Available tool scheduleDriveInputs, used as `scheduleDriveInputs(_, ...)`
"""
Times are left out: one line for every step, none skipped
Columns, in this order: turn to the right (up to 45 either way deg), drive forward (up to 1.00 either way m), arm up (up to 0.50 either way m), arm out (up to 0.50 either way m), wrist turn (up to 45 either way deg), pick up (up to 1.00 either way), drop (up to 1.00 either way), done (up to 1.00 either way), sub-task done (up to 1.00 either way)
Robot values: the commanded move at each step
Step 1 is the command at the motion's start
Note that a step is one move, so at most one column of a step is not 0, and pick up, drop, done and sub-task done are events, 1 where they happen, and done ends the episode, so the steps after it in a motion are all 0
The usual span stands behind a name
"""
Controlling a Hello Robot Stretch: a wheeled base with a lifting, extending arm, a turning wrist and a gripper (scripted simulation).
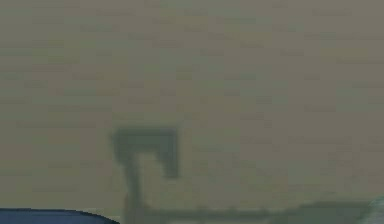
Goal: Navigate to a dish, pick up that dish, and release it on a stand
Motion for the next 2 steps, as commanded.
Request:
scheduleDriveInputs(0.0,0.00,0.10,0.00,0.0,0.00,0.00,0.00,0.00)
scheduleDriveInputs(0.0,0.00,0.10,0.00,0.0,0.00,0.00,0.00,0.00)
